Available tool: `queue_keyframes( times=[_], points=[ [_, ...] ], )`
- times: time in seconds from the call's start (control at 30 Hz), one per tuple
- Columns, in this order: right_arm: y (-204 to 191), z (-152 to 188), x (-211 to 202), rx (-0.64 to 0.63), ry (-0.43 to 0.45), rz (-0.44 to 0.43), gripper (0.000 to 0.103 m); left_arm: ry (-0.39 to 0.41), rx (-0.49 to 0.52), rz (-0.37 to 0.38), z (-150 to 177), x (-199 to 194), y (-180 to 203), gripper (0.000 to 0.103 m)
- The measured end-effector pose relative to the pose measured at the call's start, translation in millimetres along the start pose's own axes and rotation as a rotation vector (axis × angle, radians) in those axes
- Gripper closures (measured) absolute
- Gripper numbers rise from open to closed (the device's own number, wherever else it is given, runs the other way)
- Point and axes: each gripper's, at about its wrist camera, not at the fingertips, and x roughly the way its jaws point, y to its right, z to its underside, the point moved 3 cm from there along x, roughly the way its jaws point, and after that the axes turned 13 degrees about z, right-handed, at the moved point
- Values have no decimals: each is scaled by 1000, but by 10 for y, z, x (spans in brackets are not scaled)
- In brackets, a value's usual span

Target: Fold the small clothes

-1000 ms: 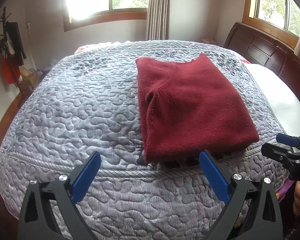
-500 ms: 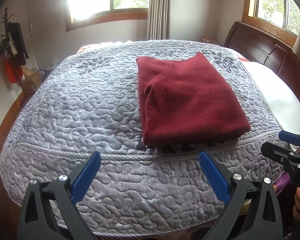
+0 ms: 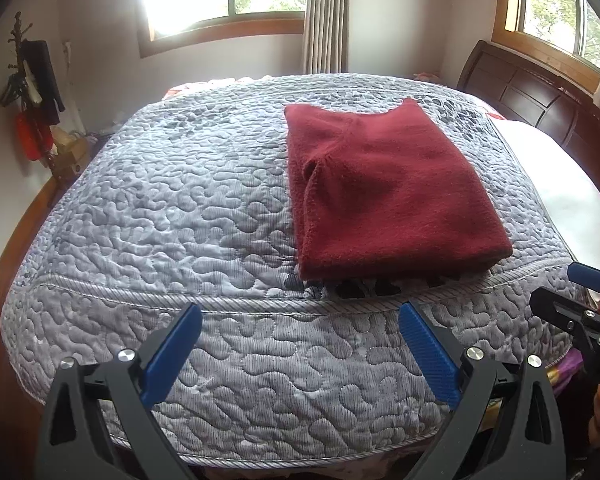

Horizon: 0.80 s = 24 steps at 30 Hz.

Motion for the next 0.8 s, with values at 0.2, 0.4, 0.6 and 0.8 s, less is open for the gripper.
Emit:
queue_keyframes(
  times=[0.2, 0.4, 0.6, 0.8],
  points=[
    [10, -2, 35, 8, -3, 10, 3, -9, -3, -7, 10, 31, -32, 4],
    [32, -17, 42, 11, 3, 39, 3, -11, -7, -17, 19, 47, -78, 4],
    [39, -10, 60, 6, 9, 69, 3, -7, 6, -16, 24, 33, -54, 4],
    [78, -13, 94, 15, 1, 79, 3, -4, 8, -13, 29, 13, -39, 4]
  ],
)
